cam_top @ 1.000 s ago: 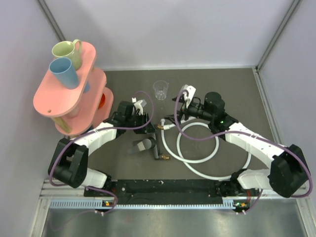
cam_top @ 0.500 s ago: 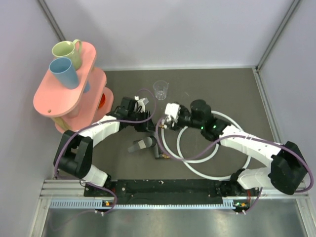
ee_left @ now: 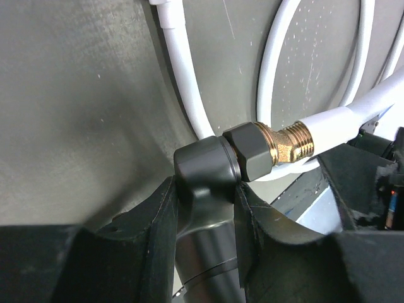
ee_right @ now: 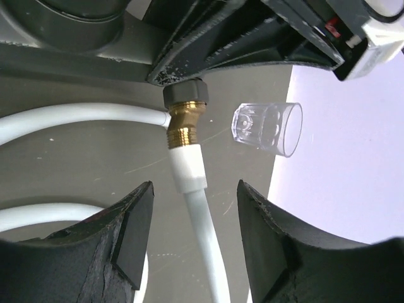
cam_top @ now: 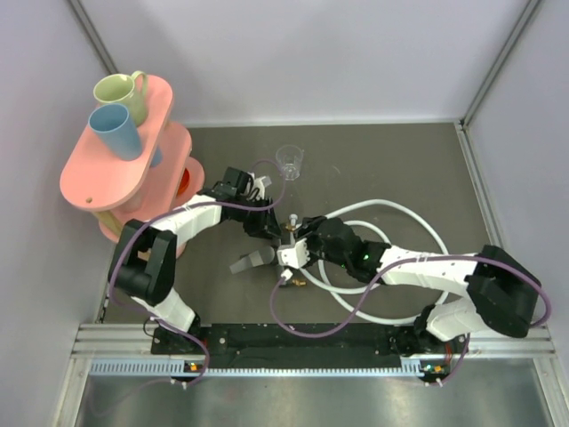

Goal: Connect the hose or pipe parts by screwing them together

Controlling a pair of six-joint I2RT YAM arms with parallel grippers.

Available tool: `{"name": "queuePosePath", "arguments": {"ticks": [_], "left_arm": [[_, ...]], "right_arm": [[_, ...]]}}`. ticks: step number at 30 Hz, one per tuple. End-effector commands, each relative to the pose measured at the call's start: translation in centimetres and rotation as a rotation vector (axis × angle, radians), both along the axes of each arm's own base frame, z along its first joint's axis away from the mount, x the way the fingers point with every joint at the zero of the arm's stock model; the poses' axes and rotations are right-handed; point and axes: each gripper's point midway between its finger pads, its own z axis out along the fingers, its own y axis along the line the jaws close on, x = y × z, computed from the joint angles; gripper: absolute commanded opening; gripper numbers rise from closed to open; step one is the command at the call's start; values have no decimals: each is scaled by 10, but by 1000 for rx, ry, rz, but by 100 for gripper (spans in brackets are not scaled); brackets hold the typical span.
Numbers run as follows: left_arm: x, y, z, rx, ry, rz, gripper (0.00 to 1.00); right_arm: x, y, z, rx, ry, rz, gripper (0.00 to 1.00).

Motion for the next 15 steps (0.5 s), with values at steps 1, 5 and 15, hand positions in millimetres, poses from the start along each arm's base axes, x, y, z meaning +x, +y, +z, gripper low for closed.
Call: {"name": "queuePosePath", "arguments": {"ticks": [1, 5, 15], "left_arm": [[-2, -16, 31, -114, 6, -63, 0], [-4, -16, 30, -118, 20, -67, 0], [-5, -24, 39, -187, 12, -80, 0]], "right_arm": [[12, 15, 10, -28, -131, 2, 53], [14, 25, 3, -57, -139, 19, 50], [20, 46, 3, -16, -121, 17, 3]]}}
